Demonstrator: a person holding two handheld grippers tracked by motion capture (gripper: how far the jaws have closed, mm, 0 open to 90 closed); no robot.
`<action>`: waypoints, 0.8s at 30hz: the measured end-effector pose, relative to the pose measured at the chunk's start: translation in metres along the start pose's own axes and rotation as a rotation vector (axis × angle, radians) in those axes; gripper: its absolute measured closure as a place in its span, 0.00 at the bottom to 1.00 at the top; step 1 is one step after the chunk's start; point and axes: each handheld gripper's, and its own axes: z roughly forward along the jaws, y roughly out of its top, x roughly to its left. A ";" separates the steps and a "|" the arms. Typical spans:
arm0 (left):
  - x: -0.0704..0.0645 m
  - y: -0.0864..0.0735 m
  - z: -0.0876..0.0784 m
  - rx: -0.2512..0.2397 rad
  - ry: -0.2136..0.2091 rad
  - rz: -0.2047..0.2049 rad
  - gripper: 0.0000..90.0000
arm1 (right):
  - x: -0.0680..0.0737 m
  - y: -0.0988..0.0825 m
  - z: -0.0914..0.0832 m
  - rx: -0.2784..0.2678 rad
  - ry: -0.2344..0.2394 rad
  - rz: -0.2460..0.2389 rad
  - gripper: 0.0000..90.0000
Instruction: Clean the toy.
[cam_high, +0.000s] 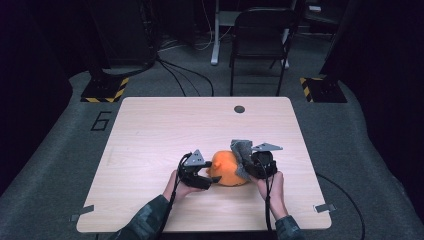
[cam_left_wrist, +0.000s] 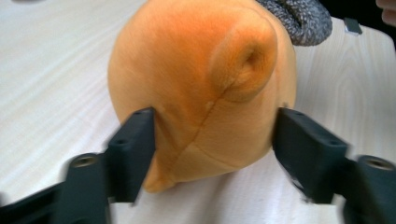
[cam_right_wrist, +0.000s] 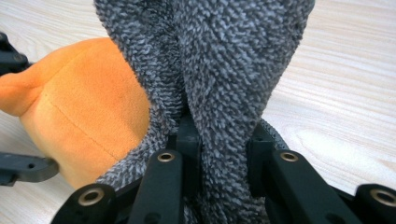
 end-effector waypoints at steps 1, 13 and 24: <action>0.000 -0.001 -0.001 -0.005 0.018 0.020 0.25 | 0.001 0.000 0.000 -0.002 -0.001 0.006 0.82; -0.006 -0.013 0.013 0.022 0.102 0.247 0.16 | 0.001 0.001 0.001 0.006 -0.001 0.002 0.82; -0.009 -0.019 0.021 0.008 0.115 0.285 0.49 | 0.001 0.001 0.002 0.002 0.006 0.000 0.82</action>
